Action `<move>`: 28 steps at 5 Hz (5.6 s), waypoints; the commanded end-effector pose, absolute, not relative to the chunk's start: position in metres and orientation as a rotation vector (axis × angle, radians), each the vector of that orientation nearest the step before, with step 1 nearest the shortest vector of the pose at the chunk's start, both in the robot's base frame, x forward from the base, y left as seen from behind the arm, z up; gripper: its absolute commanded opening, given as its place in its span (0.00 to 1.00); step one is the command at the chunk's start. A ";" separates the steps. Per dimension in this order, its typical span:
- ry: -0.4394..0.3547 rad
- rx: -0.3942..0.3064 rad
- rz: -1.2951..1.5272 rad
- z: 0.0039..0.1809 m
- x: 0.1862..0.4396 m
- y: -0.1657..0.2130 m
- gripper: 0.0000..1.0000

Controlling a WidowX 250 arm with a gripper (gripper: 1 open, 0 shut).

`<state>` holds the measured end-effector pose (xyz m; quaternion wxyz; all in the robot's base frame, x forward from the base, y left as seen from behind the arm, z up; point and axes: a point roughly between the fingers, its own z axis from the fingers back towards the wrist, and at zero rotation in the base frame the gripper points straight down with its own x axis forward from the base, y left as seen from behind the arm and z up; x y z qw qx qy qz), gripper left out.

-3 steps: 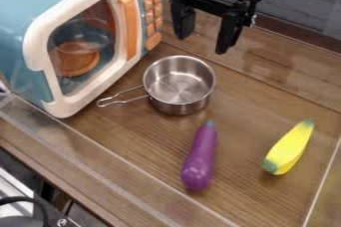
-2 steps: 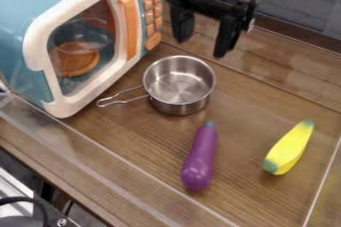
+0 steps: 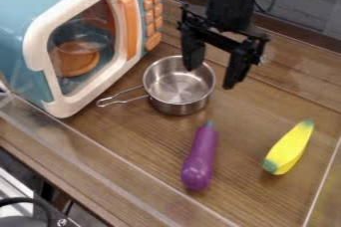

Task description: Put the banana in the silver pot

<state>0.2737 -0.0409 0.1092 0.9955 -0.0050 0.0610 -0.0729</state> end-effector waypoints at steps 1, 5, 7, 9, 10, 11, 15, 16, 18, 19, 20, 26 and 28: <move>0.060 -0.015 -0.220 0.121 0.276 -0.053 1.00; 0.017 -0.003 -0.290 0.089 0.271 -0.106 1.00; -0.023 0.008 -0.264 0.062 0.252 -0.133 1.00; -0.084 0.027 -0.307 0.053 0.249 -0.145 1.00; -0.103 0.034 -0.330 0.052 0.254 -0.148 1.00; -0.120 0.041 -0.312 0.046 0.261 -0.147 1.00; -0.142 0.043 -0.429 0.031 0.269 -0.143 1.00; -0.141 0.044 -0.460 0.030 0.263 -0.145 0.00; -0.114 0.054 -0.455 0.058 0.253 -0.141 0.00; -0.117 0.060 -0.480 0.082 0.241 -0.130 0.00; -0.122 0.067 -0.495 0.092 0.241 -0.125 0.00; -0.107 0.089 -0.408 0.103 0.235 -0.115 0.00; -0.102 0.098 -0.362 0.106 0.231 -0.108 0.00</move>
